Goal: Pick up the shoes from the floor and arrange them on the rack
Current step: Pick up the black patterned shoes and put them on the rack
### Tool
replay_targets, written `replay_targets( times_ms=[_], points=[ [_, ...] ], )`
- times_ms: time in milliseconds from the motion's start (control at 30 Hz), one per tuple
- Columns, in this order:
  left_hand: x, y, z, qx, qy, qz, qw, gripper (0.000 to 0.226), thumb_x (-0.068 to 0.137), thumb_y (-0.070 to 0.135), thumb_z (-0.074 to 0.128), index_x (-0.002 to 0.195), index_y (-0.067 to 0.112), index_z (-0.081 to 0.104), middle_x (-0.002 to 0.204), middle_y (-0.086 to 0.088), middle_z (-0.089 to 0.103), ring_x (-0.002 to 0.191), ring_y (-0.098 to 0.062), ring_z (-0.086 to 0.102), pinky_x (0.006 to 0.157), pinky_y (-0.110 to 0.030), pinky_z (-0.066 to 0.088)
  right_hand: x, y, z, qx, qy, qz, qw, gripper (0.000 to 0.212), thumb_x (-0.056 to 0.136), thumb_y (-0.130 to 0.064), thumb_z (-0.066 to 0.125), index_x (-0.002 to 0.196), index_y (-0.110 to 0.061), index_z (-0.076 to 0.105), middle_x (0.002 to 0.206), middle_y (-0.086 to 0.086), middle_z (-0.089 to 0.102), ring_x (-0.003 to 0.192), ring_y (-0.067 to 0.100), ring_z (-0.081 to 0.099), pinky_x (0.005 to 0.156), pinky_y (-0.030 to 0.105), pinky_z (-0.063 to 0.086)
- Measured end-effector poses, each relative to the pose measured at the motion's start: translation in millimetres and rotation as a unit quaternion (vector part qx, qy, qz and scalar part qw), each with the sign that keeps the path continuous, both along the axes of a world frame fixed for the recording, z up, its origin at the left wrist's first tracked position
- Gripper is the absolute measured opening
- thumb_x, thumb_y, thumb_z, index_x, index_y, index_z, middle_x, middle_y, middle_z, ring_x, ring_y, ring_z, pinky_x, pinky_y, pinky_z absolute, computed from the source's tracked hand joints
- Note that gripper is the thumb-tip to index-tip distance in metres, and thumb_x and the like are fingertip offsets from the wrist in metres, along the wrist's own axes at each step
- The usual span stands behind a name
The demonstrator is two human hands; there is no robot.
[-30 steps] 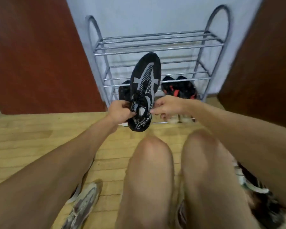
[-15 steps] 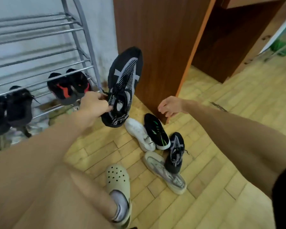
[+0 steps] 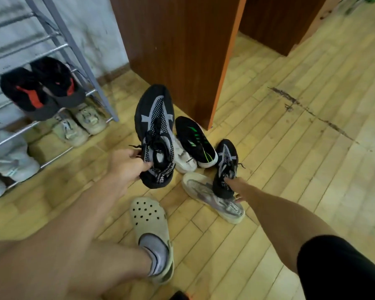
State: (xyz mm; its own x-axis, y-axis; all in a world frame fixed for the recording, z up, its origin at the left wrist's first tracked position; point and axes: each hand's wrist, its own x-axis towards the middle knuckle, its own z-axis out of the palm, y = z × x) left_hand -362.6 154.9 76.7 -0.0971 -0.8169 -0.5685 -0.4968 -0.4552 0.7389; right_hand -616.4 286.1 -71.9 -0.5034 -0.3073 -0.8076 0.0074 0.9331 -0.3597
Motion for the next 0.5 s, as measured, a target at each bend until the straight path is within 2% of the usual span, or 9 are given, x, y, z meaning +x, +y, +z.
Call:
replay_targets(
  times_ms=[100, 167, 233, 333, 400, 433, 467, 500],
  points=[
    [0, 0, 0, 0.005, 0.021, 0.003, 1.000, 0.027, 0.081, -0.004, 0.068, 0.093, 0.018, 0.059, 0.081, 0.003, 0.062, 0.094, -0.024, 0.061, 0.085, -0.039, 0.054, 3, -1, -24, -0.021, -0.009, -0.092, 0.996, 0.060, 0.089, -0.034, 0.063, 0.132, 0.004, 0.044, 0.129, 0.021, 0.056, 0.112, 0.036, 0.058, 0.093, 0.045, 0.053],
    [0, 2, 2, 0.014, 0.040, 0.011, 0.999, 0.028, 0.081, -0.005, 0.068, 0.095, 0.018, 0.058, 0.079, 0.003, 0.062, 0.092, -0.024, 0.060, 0.081, -0.037, 0.052, 0, -5, -21, -0.030, -0.029, -0.109, 0.993, 0.047, 0.086, -0.024, 0.069, 0.119, 0.004, 0.051, 0.119, 0.020, 0.061, 0.101, 0.035, 0.061, 0.086, 0.046, 0.056],
    [0, 4, 5, 0.019, 0.050, 0.017, 0.998, 0.030, 0.081, -0.004, 0.069, 0.100, 0.017, 0.060, 0.086, -0.002, 0.064, 0.092, -0.024, 0.060, 0.078, -0.035, 0.051, -2, -7, -10, -0.042, -0.052, -0.124, 0.990, 0.038, 0.083, -0.013, 0.072, 0.112, 0.004, 0.052, 0.111, 0.020, 0.062, 0.094, 0.035, 0.061, 0.081, 0.045, 0.056],
    [4, 6, 8, 0.031, 0.057, 0.036, 0.997, 0.025, 0.080, -0.003, 0.070, 0.097, 0.014, 0.063, 0.098, -0.009, 0.066, 0.097, -0.026, 0.062, 0.079, -0.036, 0.052, -4, -8, 13, -0.059, -0.051, -0.094, 0.993, 0.034, 0.083, 0.000, 0.070, 0.110, 0.006, 0.051, 0.109, 0.020, 0.060, 0.092, 0.036, 0.061, 0.069, 0.046, 0.057],
    [9, 6, 8, 0.037, 0.060, 0.052, 0.996, 0.020, 0.080, -0.003, 0.070, 0.089, 0.014, 0.063, 0.098, -0.011, 0.066, 0.097, -0.027, 0.062, 0.078, -0.037, 0.051, -5, -10, 34, -0.059, -0.030, -0.064, 0.996, 0.024, 0.082, 0.001, 0.070, 0.098, 0.005, 0.052, 0.106, 0.019, 0.058, 0.094, 0.039, 0.062, 0.052, 0.042, 0.057],
    [12, 6, 8, 0.040, 0.061, 0.058, 0.996, 0.019, 0.080, -0.003, 0.070, 0.091, 0.011, 0.063, 0.099, -0.011, 0.065, 0.096, -0.028, 0.061, 0.078, -0.037, 0.051, -6, -9, 45, -0.053, -0.016, -0.049, 0.997, 0.020, 0.082, 0.001, 0.070, 0.090, 0.004, 0.052, 0.103, 0.019, 0.057, 0.096, 0.040, 0.063, 0.046, 0.040, 0.056],
    [15, 7, 8, 0.044, 0.061, 0.065, 0.995, 0.021, 0.080, -0.003, 0.070, 0.097, 0.008, 0.064, 0.100, -0.012, 0.065, 0.096, -0.028, 0.061, 0.078, -0.037, 0.051, -9, -7, 55, -0.046, -0.004, -0.034, 0.998, 0.019, 0.081, 0.002, 0.070, 0.084, 0.004, 0.052, 0.101, 0.019, 0.057, 0.094, 0.041, 0.064, 0.045, 0.040, 0.056],
    [18, 7, 7, 0.049, 0.060, 0.073, 0.994, 0.027, 0.079, -0.002, 0.071, 0.104, 0.003, 0.064, 0.102, -0.013, 0.065, 0.095, -0.028, 0.061, 0.077, -0.037, 0.052, -11, -5, 65, -0.035, 0.008, -0.012, 0.999, 0.019, 0.080, 0.002, 0.071, 0.082, 0.004, 0.052, 0.099, 0.019, 0.058, 0.090, 0.041, 0.064, 0.051, 0.044, 0.059]
  ],
)
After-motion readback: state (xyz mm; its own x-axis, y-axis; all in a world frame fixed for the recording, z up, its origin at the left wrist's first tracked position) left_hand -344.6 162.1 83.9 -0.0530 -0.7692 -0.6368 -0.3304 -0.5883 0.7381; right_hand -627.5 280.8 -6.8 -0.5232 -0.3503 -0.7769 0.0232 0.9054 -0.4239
